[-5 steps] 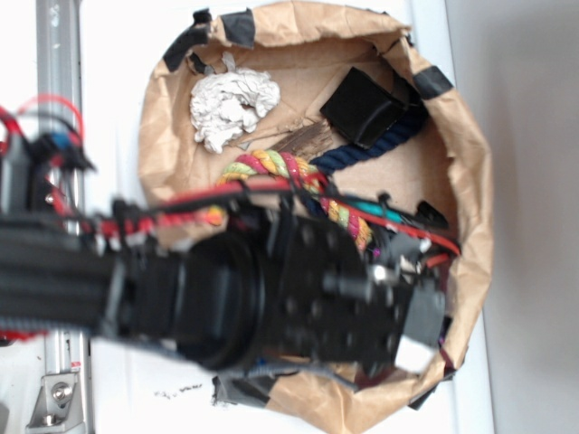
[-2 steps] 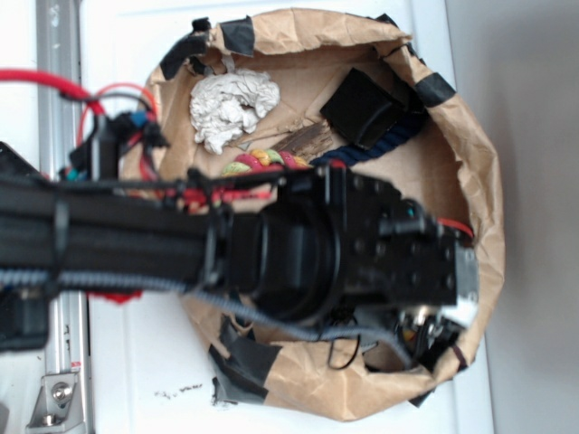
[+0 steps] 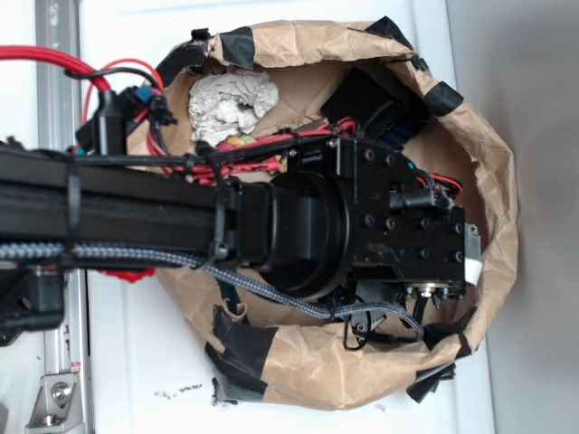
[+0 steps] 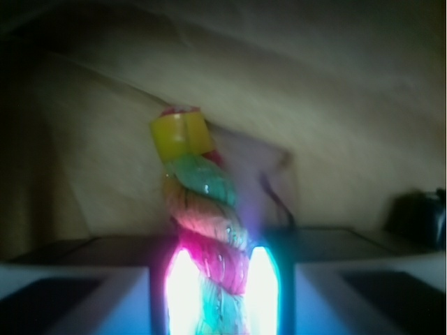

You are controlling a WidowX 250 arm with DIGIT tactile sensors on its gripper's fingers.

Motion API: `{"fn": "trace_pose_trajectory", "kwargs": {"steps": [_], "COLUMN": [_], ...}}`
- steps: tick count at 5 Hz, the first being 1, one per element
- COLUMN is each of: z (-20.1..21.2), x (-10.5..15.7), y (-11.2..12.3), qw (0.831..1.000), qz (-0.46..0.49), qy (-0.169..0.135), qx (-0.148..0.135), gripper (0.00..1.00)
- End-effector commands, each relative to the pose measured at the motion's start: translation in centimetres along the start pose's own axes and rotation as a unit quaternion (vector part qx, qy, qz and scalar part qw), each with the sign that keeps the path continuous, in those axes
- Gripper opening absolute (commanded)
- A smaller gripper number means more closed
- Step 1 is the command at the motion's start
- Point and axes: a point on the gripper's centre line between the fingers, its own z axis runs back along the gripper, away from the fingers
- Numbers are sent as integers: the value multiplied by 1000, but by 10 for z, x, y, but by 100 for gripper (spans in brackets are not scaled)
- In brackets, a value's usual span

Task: Grab the multicolored rope.

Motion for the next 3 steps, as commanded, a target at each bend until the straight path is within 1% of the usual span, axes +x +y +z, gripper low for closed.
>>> {"fn": "trace_pose_trajectory", "kwargs": {"steps": [1,2,3], "z": [113,139,145], "x": [-24,-29,-34], "y": [24,20,20], "qw": [964,942,937], "qz": [263,333,349], "qy": [-42,-35,-36], "qx": [-20,-3,5], "gripper": [0,0,0]}}
